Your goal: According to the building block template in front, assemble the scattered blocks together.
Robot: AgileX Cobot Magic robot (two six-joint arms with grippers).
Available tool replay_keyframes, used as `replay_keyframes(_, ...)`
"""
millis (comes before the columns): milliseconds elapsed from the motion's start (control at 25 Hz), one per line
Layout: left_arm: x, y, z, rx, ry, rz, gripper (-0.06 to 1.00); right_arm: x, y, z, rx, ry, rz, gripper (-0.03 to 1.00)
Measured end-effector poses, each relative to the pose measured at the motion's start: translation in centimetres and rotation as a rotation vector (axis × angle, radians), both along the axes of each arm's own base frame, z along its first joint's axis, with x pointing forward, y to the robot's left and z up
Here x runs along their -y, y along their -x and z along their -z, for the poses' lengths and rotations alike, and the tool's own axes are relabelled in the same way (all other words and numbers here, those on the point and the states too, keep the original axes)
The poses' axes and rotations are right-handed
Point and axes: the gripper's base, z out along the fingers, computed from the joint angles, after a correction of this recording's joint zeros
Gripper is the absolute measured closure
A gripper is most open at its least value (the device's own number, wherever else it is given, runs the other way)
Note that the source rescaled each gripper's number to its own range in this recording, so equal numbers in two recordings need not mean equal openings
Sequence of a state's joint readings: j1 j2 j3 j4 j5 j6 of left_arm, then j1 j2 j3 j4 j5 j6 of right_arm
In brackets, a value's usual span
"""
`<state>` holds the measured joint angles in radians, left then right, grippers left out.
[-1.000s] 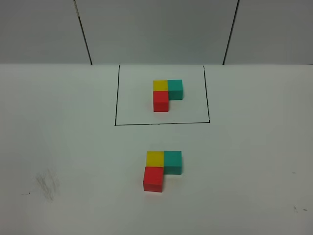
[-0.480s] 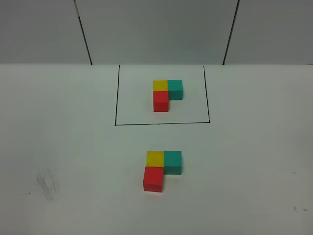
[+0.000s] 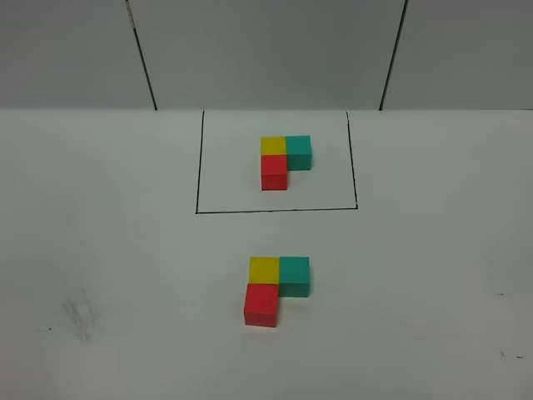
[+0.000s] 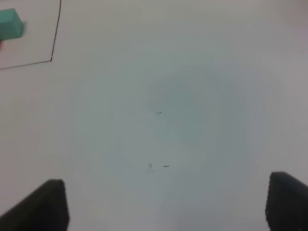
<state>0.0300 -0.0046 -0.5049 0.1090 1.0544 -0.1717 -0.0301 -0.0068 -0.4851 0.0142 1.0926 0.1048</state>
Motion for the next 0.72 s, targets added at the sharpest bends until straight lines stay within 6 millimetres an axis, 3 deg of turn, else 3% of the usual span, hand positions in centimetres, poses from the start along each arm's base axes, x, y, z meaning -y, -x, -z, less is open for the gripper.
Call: replay_keyframes(720, 0.0, 0.0, 0.0, 0.0, 0.001, 0.0, 0.31, 0.04, -0.01, -0.04, 0.005, 0.017, -0.004, 0.29)
